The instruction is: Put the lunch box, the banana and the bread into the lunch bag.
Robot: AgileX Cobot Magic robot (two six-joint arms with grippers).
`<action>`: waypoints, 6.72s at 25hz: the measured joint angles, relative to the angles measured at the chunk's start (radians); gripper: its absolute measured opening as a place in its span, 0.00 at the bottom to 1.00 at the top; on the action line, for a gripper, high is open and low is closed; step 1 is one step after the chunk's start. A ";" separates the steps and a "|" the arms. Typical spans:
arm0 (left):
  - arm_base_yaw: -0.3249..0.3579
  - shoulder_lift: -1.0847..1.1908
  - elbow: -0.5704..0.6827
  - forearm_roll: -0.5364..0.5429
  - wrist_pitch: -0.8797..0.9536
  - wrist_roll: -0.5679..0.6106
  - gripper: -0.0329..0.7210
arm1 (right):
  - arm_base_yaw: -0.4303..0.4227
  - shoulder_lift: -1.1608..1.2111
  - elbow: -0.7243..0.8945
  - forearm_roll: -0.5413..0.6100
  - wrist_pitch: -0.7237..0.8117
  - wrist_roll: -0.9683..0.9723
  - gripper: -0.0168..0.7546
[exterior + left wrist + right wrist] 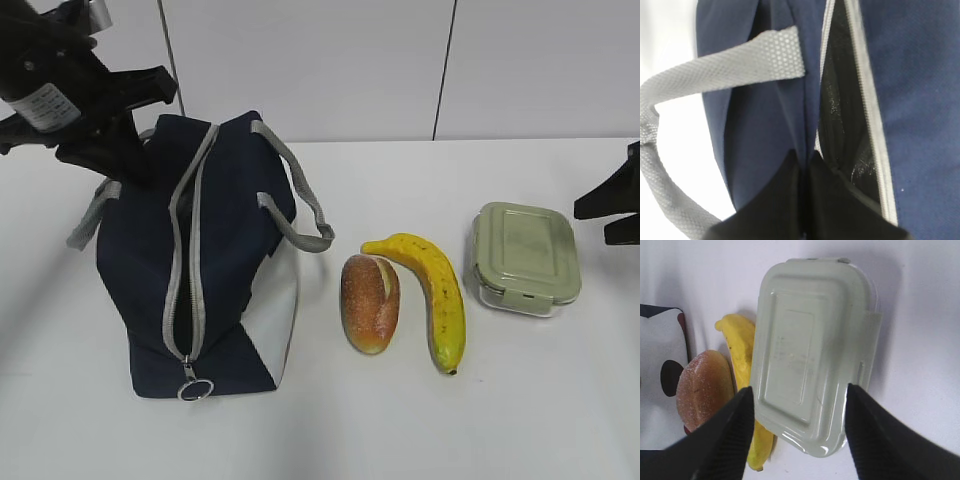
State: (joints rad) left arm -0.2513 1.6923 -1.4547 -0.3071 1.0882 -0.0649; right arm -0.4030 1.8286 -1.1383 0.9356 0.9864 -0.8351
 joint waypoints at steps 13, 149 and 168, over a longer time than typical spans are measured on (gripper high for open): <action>0.000 0.000 0.000 0.000 0.000 0.000 0.04 | 0.000 0.178 -0.002 0.064 0.003 -0.082 0.66; -0.001 0.000 0.000 -0.094 0.022 0.124 0.04 | 0.707 0.167 -0.505 0.141 0.200 0.292 0.56; -0.001 0.000 0.000 -0.090 0.024 0.125 0.04 | 0.707 -0.154 -0.208 -0.696 0.079 0.769 0.55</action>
State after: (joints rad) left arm -0.2520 1.6923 -1.4547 -0.3971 1.1121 0.0597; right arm 0.3035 1.6746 -1.3465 0.2395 1.0659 -0.0663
